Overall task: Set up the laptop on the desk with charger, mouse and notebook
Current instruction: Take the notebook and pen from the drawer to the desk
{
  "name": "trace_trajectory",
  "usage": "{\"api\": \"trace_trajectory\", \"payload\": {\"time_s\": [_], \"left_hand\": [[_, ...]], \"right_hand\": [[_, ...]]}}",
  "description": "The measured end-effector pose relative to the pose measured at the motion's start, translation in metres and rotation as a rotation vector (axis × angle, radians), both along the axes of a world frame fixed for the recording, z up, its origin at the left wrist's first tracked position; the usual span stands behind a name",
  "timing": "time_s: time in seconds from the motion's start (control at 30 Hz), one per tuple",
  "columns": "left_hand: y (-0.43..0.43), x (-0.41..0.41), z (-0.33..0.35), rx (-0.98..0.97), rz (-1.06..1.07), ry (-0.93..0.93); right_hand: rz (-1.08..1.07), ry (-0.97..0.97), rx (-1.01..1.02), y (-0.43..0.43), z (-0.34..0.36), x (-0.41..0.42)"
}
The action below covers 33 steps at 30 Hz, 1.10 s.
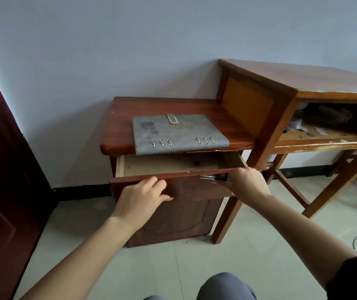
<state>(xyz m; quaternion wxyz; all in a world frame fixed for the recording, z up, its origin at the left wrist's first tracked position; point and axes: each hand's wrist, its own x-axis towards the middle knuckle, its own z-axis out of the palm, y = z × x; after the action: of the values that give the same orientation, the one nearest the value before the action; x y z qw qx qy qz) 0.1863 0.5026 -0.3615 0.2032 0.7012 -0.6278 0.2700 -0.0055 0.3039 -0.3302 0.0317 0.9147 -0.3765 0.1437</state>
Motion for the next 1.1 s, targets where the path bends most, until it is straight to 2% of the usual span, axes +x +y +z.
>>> {"api": "trace_trajectory", "payload": {"time_s": [0.13, 0.3, 0.6, 0.77, 0.83, 1.0, 1.1], "left_hand": [[-0.01, 0.012, -0.009, 0.062, 0.04, 0.051], [-0.023, 0.028, -0.018, 0.159, 0.101, 0.09], [-0.038, 0.052, -0.016, 0.247, 0.101, 0.151], [-0.04, 0.054, -0.015, 0.315, 0.09, 0.242], [-0.039, 0.047, -0.015, 0.305, 0.072, 0.398], [-0.04, 0.014, 0.023, 0.008, -0.079, 1.337], [-0.048, 0.0, 0.051, -0.017, -0.119, 1.782]], "right_hand": [[0.013, -0.07, -0.021, -0.005, 0.0, 0.004], [0.068, -0.062, 0.103, -0.014, -0.012, 0.017], [0.06, 0.015, 0.115, -0.031, -0.018, 0.039], [0.108, -0.039, 0.155, -0.038, -0.019, 0.036], [0.13, -0.164, 0.276, -0.038, -0.017, 0.026], [-0.057, -0.857, 0.58, -0.022, -0.001, 0.015], [-0.157, -0.92, 0.884, -0.025, 0.028, 0.032]]}}
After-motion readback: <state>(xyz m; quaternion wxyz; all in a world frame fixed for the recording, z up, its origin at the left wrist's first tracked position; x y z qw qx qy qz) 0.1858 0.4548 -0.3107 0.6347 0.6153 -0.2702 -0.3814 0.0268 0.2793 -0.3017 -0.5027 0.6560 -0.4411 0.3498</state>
